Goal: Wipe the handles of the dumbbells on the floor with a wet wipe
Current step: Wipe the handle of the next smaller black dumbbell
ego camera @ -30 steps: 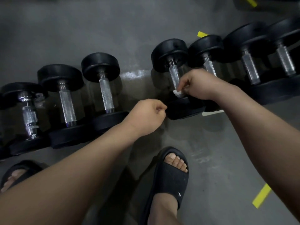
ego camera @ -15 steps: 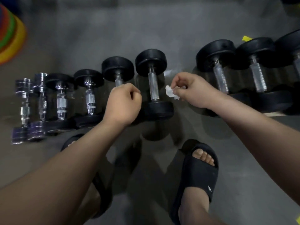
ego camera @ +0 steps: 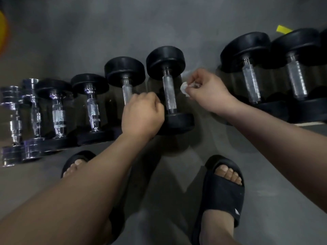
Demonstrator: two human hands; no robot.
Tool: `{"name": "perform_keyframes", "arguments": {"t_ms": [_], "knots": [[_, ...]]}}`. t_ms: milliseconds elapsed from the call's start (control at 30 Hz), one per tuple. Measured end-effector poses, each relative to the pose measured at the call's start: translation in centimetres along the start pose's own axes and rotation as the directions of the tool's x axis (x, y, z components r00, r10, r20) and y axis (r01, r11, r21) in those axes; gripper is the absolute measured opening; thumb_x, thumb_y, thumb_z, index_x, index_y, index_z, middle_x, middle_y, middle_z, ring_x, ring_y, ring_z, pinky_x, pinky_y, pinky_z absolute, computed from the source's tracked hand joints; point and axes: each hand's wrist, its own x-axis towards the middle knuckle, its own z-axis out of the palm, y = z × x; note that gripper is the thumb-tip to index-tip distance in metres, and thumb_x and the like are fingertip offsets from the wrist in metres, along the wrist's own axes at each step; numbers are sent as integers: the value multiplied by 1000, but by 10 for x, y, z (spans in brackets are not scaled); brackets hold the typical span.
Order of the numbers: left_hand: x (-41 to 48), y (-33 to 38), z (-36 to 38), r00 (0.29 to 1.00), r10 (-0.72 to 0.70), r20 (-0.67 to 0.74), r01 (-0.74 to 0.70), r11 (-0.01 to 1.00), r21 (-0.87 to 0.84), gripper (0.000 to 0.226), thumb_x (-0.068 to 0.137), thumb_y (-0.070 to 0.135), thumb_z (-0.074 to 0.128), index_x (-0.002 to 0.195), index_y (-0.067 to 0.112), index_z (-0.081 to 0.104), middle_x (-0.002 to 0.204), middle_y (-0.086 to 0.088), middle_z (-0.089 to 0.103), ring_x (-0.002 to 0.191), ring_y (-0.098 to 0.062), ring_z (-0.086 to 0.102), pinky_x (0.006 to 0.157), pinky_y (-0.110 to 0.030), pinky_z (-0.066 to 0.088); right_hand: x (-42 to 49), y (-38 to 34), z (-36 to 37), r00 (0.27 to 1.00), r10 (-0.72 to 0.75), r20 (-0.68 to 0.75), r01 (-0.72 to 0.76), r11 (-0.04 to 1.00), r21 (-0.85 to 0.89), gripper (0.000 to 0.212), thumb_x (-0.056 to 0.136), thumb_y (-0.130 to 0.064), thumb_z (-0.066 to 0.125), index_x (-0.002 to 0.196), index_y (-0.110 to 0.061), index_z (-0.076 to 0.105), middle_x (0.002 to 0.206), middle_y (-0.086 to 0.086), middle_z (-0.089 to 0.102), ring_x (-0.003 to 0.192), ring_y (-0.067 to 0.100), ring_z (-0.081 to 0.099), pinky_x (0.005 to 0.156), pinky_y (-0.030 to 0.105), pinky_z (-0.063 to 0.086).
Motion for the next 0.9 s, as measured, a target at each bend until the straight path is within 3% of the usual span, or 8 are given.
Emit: {"name": "perform_keyframes", "arguments": {"t_ms": [100, 267, 333, 400, 533, 667, 800, 900], "knots": [[-1, 5, 4, 1000, 16, 21, -17, 996, 84, 26, 92, 29, 43, 96, 15, 66, 95, -4, 70, 94, -29, 57, 84, -43, 47, 8, -12, -2, 999, -51, 4, 51, 999, -10, 13, 88, -7, 64, 100, -11, 60, 81, -3, 66, 58, -11, 54, 56, 4, 37], [-5, 15, 13, 998, -14, 57, 4, 986, 169, 26, 97, 33, 36, 78, 19, 48, 86, -8, 67, 87, -34, 56, 74, -42, 40, 23, -29, -7, 980, -151, 126, 176, 960, -217, 18, 85, -11, 64, 92, -26, 71, 86, -17, 66, 80, -5, 59, 65, 7, 41], [-7, 17, 14, 999, -19, 49, 7, 974, 225, 30, 92, 35, 33, 77, 18, 52, 83, -8, 67, 84, -34, 56, 71, -41, 37, 26, -34, -13, 969, -176, 172, 217, 942, -256, 17, 86, -14, 64, 94, -26, 73, 91, -18, 67, 87, -1, 62, 67, 2, 39], [-6, 18, 15, 999, -23, 49, 9, 966, 259, 33, 91, 36, 33, 79, 17, 58, 84, -7, 67, 85, -33, 56, 71, -40, 35, 30, -35, -15, 966, -184, 179, 229, 933, -278, 9, 85, -24, 68, 93, -28, 71, 96, -13, 68, 90, 4, 63, 71, 11, 45], [-4, 20, 17, 999, -21, 46, 7, 957, 290, 36, 92, 38, 33, 83, 18, 61, 88, -6, 67, 87, -32, 56, 71, -39, 29, 36, -26, -2, 978, -194, 77, 206, 952, -228, 24, 80, -44, 79, 83, -25, 64, 91, -8, 65, 83, 6, 61, 68, 21, 47], [-3, 20, 20, 999, -11, 34, 1, 960, 279, 31, 91, 37, 37, 77, 19, 57, 86, -6, 67, 84, -32, 57, 69, -38, 28, 30, -12, 18, 985, -165, -54, 157, 979, -133, 18, 85, -29, 74, 88, -19, 59, 86, -8, 62, 78, 5, 58, 60, 7, 39], [-2, 24, 22, 999, -5, 47, -6, 972, 236, 26, 91, 36, 35, 73, 22, 45, 84, -5, 64, 81, -30, 56, 68, -37, 32, 28, -3, 24, 984, -143, -103, 138, 989, -49, 19, 85, -17, 66, 99, -23, 55, 89, -10, 62, 75, -1, 58, 61, 7, 39], [-2, 22, 24, 999, -10, 54, -4, 970, 244, 26, 93, 36, 35, 73, 22, 45, 84, -4, 63, 79, -28, 54, 67, -37, 34, 31, 2, 28, 974, -173, -144, 164, 984, -74, 13, 87, -14, 65, 95, -24, 64, 97, -6, 61, 81, -2, 56, 70, 9, 41]]}}
